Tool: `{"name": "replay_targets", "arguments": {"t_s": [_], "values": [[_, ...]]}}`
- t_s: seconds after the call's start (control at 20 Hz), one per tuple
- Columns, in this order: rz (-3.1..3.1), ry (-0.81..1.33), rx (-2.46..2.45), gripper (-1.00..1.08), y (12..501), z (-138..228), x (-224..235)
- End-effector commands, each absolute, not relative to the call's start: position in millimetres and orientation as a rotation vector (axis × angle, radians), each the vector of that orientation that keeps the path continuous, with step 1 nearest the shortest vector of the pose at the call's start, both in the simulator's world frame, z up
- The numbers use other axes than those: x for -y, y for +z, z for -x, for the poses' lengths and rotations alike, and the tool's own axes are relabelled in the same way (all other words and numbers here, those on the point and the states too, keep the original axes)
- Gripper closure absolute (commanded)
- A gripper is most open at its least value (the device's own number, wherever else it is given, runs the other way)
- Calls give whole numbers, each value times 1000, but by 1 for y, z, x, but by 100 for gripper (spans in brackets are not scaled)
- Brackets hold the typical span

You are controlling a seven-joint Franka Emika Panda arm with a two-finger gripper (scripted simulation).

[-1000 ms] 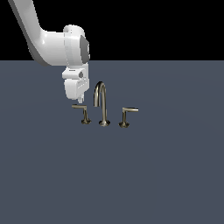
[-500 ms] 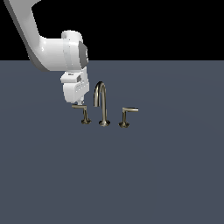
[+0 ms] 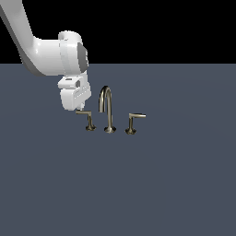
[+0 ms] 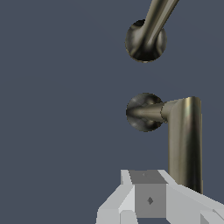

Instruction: Turn on the faucet by rotating a designated handle.

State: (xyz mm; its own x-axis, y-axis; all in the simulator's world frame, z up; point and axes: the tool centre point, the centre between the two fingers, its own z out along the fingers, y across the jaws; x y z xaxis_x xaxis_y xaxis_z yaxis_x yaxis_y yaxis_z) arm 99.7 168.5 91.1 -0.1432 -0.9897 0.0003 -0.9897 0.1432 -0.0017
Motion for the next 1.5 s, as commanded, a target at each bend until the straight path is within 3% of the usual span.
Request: {"name": "replay_targets", "arguments": {"t_s": [0.0, 1.45], "values": [[2058, 0, -2374, 108, 91, -92, -175], [2055, -8, -2372, 108, 91, -37, -161]]}}
